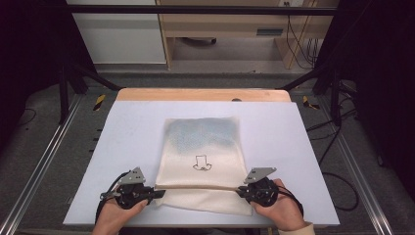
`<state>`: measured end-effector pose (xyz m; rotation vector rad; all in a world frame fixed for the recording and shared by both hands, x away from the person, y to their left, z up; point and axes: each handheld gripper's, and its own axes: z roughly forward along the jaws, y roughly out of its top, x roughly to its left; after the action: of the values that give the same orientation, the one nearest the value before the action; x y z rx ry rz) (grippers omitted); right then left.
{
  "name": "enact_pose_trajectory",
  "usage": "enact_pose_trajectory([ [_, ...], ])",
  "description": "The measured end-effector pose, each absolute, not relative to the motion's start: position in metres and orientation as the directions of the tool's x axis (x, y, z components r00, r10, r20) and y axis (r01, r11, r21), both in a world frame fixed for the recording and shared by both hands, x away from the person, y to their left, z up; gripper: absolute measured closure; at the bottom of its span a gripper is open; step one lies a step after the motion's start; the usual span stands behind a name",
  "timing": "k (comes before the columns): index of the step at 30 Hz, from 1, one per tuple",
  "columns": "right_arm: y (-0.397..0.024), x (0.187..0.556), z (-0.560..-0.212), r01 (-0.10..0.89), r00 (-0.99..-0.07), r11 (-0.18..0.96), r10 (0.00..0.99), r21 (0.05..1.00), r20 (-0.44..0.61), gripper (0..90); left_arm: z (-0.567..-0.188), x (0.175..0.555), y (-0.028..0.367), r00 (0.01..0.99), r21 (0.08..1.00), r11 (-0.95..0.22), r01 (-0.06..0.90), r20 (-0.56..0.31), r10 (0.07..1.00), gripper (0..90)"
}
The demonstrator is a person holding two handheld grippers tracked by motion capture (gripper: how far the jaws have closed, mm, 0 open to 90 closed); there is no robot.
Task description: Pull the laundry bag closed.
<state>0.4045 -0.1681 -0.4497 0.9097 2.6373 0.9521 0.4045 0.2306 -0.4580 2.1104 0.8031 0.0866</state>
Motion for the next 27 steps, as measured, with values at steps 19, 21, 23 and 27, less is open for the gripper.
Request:
enact_pose_trajectory([
  [19,-0.176,0.404,-0.453,0.506,-0.782,0.602,0.623,0.618,0.033,81.7,-0.457,0.405,0.233,0.788,0.742,-0.426,0.517,-0.219,0.575,81.9],
  [21,-0.178,0.404,-0.453,0.509,-0.779,0.600,0.626,0.617,0.034,81.7,-0.457,0.405,0.233,0.788,0.742,-0.426,0.518,-0.220,0.574,81.8],
  [23,-0.180,0.404,-0.453,0.511,-0.776,0.599,0.630,0.617,0.031,81.7,-0.457,0.405,0.233,0.789,0.742,-0.426,0.517,-0.220,0.574,81.9],
  [27,-0.183,0.404,-0.454,0.515,-0.773,0.594,0.633,0.619,0.036,81.7,-0.458,0.405,0.232,0.788,0.741,-0.427,0.518,-0.220,0.575,81.8],
])
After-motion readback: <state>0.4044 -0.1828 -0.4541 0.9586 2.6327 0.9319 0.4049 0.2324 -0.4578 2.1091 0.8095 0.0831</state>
